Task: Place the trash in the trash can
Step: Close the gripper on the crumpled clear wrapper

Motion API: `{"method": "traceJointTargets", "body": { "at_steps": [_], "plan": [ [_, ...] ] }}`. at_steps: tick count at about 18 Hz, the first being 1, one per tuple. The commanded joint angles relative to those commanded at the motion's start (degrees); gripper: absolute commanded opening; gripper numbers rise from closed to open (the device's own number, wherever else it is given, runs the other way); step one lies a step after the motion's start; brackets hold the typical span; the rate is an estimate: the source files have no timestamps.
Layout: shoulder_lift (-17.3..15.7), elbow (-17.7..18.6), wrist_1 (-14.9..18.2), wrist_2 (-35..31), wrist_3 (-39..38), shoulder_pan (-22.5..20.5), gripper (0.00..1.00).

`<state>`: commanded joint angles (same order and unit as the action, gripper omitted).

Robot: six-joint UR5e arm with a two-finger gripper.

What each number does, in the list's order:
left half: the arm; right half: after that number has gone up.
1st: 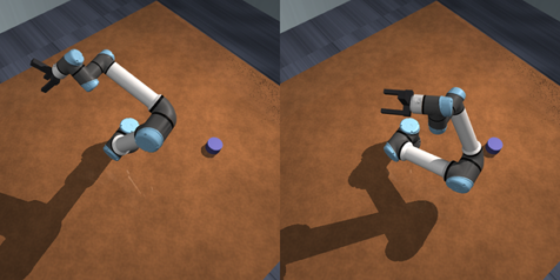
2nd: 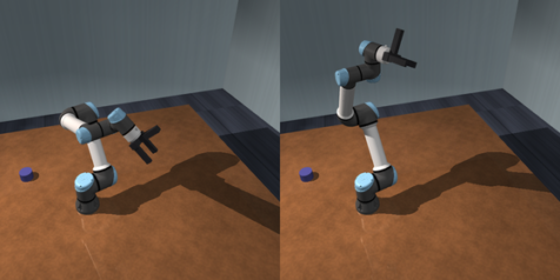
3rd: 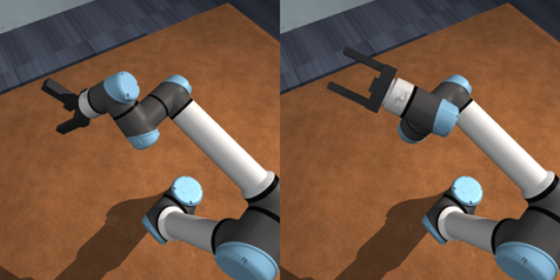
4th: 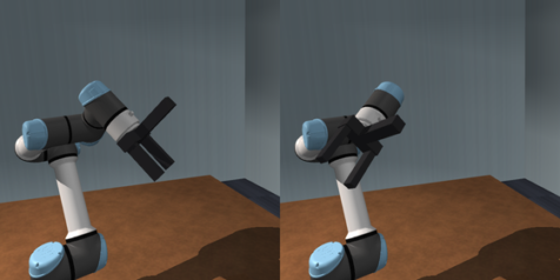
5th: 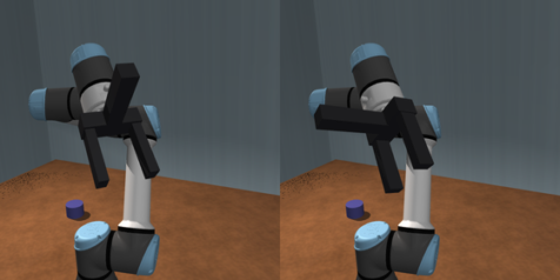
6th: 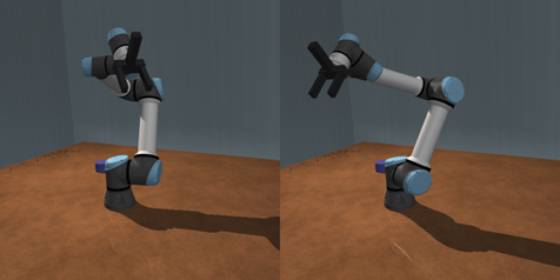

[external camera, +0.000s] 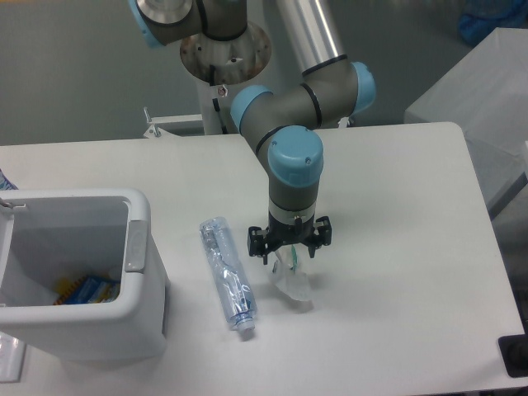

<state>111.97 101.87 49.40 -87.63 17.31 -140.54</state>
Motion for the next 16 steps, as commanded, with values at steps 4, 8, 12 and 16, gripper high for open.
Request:
{"method": "traceJointTargets", "body": {
  "at_steps": [4, 8, 12, 16],
  "plan": [
    [0.0, -0.18, -0.09, 0.09, 0.09, 0.0, 0.26],
    [0.0, -0.18, 0.0, 0.18, 0.17, 0.0, 0.07],
    [-0.88, -0.97, 0.17, 0.61, 0.26, -0.09, 0.0],
    [-3.51, -4.03, 0.35, 5.87, -0.17, -0.7, 0.0]
  ]
}}
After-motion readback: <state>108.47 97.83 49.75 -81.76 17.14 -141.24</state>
